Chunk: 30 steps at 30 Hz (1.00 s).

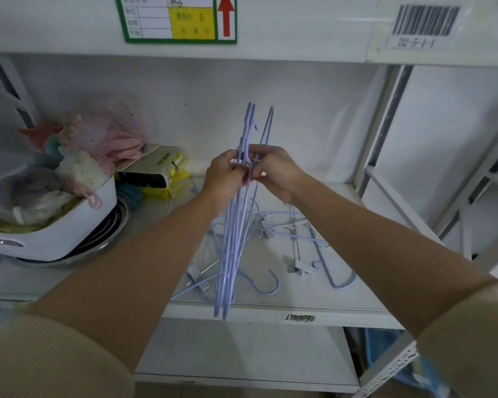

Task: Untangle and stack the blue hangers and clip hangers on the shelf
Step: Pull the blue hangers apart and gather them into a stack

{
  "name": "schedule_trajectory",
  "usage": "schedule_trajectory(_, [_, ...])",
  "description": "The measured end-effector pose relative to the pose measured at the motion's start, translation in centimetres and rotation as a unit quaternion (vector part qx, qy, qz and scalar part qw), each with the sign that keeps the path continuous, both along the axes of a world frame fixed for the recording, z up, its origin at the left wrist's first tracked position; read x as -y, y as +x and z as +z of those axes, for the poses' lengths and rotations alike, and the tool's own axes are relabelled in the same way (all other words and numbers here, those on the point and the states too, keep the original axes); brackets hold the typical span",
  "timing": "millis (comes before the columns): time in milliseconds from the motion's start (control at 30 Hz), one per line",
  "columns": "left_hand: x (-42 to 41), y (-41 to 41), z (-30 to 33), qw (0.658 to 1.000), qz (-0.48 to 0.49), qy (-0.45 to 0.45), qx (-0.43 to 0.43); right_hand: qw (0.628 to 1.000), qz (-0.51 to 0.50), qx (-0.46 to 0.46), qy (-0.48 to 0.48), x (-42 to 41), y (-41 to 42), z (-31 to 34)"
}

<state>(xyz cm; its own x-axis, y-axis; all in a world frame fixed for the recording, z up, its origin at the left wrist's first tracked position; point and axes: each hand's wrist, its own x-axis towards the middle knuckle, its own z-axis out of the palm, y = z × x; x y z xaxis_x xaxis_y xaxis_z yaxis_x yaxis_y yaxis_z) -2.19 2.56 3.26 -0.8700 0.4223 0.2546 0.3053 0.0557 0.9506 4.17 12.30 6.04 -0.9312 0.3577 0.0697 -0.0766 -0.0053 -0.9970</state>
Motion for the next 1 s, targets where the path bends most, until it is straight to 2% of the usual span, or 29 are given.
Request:
schedule_trajectory(100, [0.1,0.5,-0.1,1.000,-0.014,0.012,0.019,0.998,0.032,0.005,0.056,0.4,0.5,-0.1])
schedule_trajectory(233, [0.0,0.9,0.3,1.000,-0.009,0.006,0.018,0.995,0.015,0.013,0.099,0.7,0.5,-0.7])
schedule_trajectory(367, [0.0,0.9,-0.1,0.998,-0.021,0.014,0.052,0.997,-0.030,0.028,0.072,1.5,0.5,-1.0])
schedule_trajectory(533, [-0.1,0.8,-0.2,0.999,-0.029,-0.003,0.031,0.993,-0.077,0.073,0.059,1.6,0.2,-0.8])
schedule_trajectory(633, [-0.3,0.9,-0.1,0.998,-0.057,-0.025,0.030,0.994,-0.067,0.085,0.014,1.5,0.2,-0.7])
schedule_trajectory(767, [-0.8,1.6,0.1,0.997,-0.055,-0.041,0.036,0.990,-0.053,0.126,0.039,1.3,0.4,-0.9])
schedule_trajectory(1000, [-1.6,2.1,-0.3,0.996,-0.060,-0.016,0.065,0.991,-0.050,0.117,0.047,0.8,-0.1,-1.5])
